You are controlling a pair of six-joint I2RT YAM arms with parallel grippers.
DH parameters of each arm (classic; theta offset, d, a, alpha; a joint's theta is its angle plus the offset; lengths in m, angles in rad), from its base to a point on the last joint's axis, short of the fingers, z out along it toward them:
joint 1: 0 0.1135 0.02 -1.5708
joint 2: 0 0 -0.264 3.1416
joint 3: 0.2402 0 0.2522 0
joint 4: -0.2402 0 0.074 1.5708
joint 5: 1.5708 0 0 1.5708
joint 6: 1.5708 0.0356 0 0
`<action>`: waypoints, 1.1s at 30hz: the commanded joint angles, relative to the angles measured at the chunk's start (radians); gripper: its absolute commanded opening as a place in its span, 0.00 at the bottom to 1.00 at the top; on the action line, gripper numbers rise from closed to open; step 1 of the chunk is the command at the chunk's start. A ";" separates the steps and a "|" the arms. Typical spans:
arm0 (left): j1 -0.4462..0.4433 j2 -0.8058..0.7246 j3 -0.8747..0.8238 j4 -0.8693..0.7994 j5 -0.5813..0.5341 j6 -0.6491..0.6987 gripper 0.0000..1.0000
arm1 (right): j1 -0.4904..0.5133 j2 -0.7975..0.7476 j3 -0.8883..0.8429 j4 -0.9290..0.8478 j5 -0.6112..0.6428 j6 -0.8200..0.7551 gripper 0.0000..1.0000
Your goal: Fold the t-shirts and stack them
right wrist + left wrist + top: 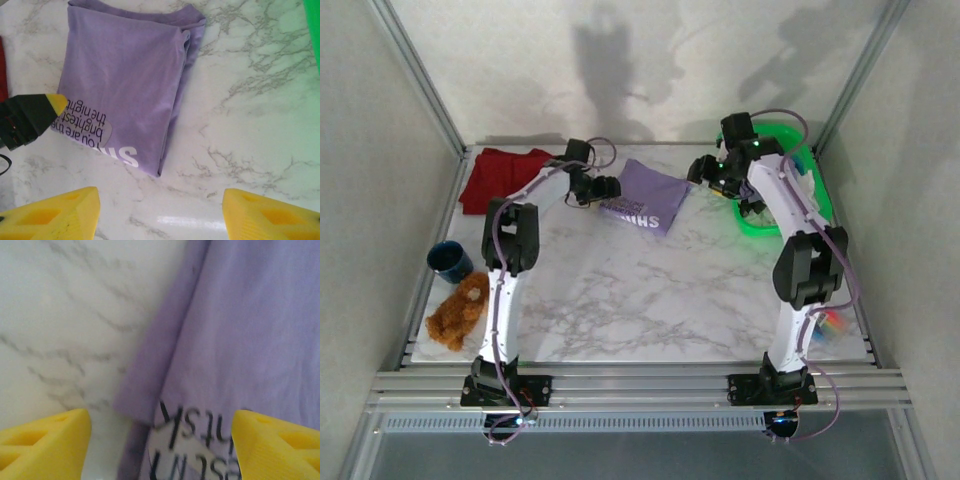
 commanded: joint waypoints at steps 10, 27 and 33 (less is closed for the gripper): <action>-0.155 -0.192 -0.425 0.155 -0.373 -0.004 0.45 | -0.002 -0.109 -0.087 0.045 -0.006 -0.018 0.65; -0.218 -0.566 -0.903 0.269 -0.294 -0.129 0.46 | -0.003 -0.190 -0.195 0.067 -0.025 -0.023 0.65; -0.127 -0.630 -0.773 0.153 -0.277 -0.090 0.63 | -0.002 -0.197 -0.194 0.054 -0.027 -0.033 0.65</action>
